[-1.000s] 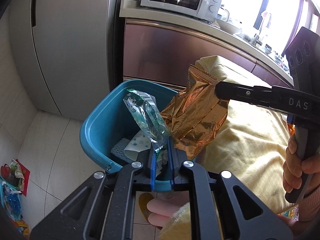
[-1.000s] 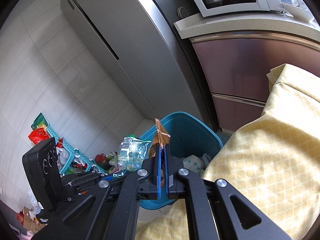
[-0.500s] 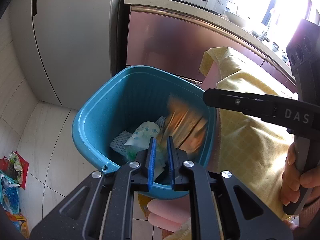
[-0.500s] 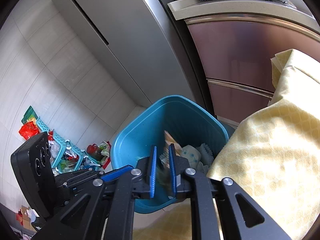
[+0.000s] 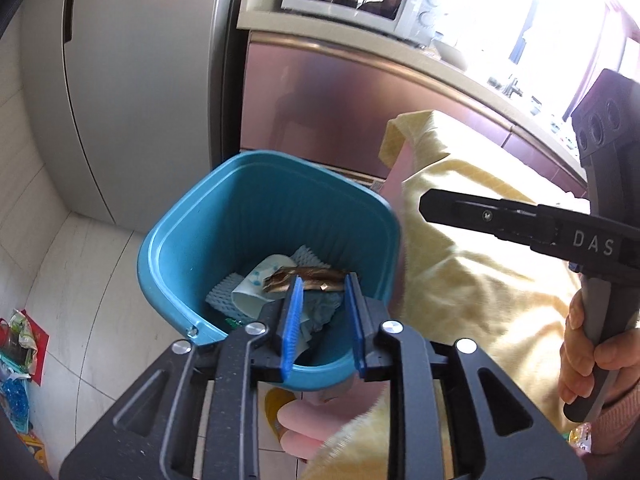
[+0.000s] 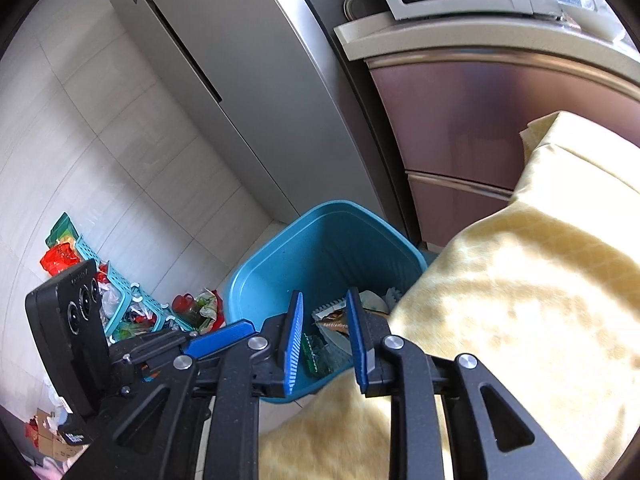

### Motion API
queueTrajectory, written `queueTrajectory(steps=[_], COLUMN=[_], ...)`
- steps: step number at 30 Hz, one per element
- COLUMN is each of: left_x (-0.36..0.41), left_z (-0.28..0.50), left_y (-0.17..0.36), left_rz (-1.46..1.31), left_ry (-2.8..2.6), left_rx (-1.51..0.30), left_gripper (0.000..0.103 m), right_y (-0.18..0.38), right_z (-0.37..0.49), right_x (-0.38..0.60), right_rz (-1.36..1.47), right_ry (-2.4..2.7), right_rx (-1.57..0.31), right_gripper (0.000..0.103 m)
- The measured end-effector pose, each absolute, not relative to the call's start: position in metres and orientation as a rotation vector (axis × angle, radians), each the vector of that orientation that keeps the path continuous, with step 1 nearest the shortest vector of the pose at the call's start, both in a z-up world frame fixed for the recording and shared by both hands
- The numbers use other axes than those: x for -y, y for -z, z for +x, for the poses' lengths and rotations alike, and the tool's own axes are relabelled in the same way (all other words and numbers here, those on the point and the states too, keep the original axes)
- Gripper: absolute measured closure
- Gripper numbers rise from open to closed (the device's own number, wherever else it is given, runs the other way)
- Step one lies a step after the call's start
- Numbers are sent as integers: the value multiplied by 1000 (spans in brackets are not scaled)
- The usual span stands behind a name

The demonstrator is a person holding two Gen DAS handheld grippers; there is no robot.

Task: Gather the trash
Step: 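Move both grippers back over the table toward the orange peel and tissue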

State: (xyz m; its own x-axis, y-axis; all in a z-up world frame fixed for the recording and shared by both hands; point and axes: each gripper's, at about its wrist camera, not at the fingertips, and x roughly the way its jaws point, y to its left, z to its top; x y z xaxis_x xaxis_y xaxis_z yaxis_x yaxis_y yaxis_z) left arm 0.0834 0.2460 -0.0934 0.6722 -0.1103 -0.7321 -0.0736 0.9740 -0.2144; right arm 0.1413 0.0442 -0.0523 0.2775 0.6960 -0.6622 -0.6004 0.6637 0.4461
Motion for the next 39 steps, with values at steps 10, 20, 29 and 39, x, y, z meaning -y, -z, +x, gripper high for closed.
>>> queueTrajectory(steps=[10, 20, 29, 39], left_x=[-204, -139, -57, 29], left_z=[57, 51, 68, 91], left_y=[56, 40, 39, 50], left_rz=[-185, -142, -85, -8], left_ry=[98, 263, 425, 583], left_rx=[-748, -715, -735, -789], left_gripper=[68, 58, 58, 58], right_y=[17, 9, 10, 30], right_z=[113, 87, 82, 96], right_x=[6, 78, 166, 249], right_rz=[101, 114, 162, 252], right_ry=[-863, -743, -538, -366], right_rx=[-821, -756, -724, -737], right_gripper=[73, 65, 65, 65])
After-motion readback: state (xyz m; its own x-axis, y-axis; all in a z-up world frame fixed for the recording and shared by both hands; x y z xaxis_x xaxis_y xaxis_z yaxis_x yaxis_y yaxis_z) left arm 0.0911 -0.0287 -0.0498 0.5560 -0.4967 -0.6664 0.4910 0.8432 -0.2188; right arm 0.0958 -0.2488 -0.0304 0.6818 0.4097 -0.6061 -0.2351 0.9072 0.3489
